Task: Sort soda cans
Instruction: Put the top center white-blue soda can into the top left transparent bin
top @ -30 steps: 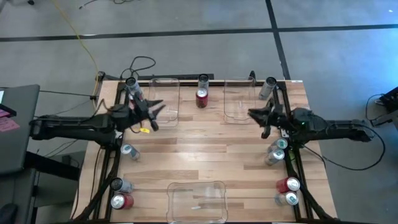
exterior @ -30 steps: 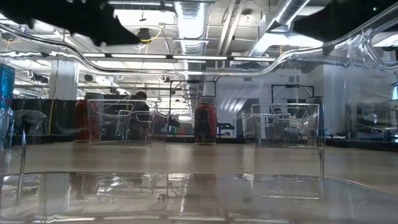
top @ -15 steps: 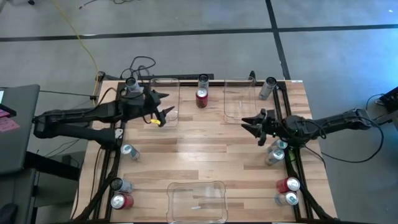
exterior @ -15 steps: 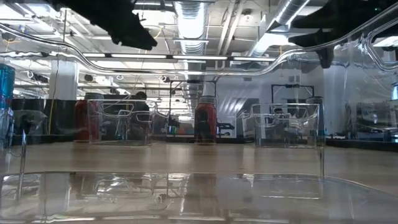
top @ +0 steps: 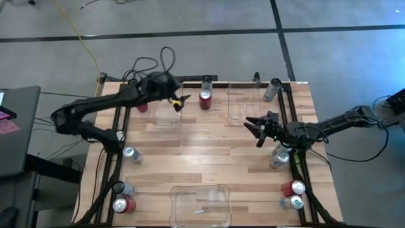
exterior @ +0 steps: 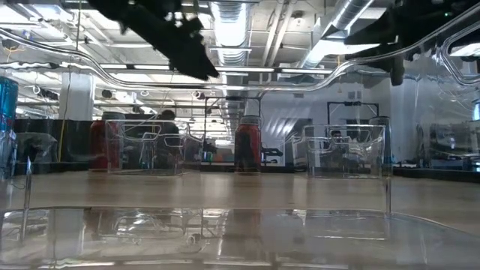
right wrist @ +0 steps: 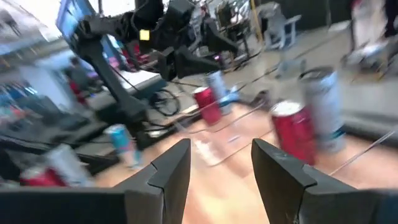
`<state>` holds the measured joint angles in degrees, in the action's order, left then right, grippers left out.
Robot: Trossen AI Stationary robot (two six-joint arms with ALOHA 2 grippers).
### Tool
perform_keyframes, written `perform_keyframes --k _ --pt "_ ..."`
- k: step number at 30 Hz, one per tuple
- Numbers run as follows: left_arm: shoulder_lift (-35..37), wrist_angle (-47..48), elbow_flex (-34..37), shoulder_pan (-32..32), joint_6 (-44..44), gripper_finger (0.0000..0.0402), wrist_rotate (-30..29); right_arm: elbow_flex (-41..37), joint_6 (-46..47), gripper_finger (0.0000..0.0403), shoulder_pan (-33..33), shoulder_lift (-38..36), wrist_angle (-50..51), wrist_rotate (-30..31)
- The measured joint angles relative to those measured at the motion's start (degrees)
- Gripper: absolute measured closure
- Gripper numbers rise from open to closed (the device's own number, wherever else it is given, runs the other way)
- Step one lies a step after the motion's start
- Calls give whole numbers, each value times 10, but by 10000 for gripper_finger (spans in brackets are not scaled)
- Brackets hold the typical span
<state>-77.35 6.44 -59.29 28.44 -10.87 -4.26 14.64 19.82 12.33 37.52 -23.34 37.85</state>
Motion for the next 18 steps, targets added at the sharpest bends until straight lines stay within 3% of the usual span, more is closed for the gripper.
perform_keyframes --k 6,10,18 --pt "-97 -16 -57 13 -47 31 10 8 -115 213 -47 -12 0 1" --pt "-145 -51 -93 13 -58 32 -19 17 -126 211 -83 -13 -1 1" --pt "-204 -30 -156 15 -65 32 -25 30 -127 211 -124 -13 2 -1"
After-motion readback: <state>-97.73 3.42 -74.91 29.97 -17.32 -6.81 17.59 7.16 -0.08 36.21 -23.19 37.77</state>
